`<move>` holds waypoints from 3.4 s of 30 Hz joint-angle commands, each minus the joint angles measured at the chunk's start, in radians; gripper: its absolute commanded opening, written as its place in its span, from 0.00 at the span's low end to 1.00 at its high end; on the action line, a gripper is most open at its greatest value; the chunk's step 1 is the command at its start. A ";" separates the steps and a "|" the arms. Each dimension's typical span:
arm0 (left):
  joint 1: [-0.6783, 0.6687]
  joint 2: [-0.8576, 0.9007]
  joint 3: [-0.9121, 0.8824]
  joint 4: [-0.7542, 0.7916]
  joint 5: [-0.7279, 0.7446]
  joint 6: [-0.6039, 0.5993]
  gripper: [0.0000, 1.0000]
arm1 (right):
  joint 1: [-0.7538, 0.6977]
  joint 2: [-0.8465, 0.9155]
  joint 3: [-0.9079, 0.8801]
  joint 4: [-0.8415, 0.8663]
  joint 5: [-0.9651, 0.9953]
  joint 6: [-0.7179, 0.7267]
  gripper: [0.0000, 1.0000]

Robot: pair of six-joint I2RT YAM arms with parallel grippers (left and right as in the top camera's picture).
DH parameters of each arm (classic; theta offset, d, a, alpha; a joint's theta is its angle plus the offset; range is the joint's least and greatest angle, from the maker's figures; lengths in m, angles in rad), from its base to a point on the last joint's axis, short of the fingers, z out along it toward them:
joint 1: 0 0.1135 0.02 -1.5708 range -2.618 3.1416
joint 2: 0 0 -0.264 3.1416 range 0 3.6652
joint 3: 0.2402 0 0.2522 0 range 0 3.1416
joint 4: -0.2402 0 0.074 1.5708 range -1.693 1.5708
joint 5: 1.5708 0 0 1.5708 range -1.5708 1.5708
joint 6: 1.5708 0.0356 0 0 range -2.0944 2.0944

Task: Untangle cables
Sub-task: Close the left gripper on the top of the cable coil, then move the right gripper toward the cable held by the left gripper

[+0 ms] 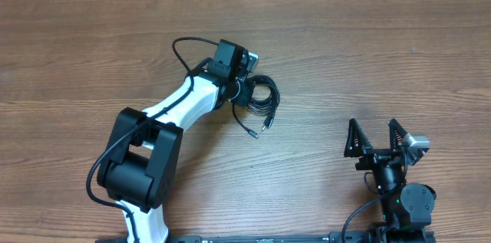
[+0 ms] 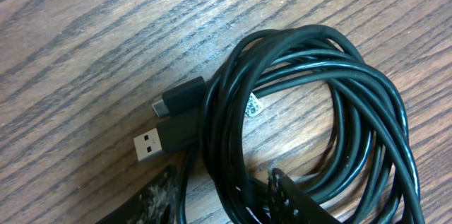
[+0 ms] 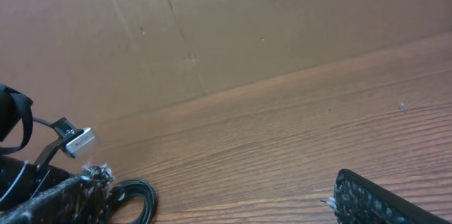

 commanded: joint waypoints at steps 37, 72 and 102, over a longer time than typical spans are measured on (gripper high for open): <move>-0.010 0.058 -0.026 0.015 -0.050 -0.009 0.45 | -0.003 0.076 -0.010 0.007 -0.060 0.189 1.00; -0.045 -0.045 0.145 -0.272 0.321 0.003 0.04 | 0.000 0.869 0.619 -0.566 -0.073 -0.050 1.00; -0.182 -0.046 0.281 -0.255 0.343 -0.029 0.04 | 0.145 1.151 0.790 -0.525 -0.286 -0.045 0.45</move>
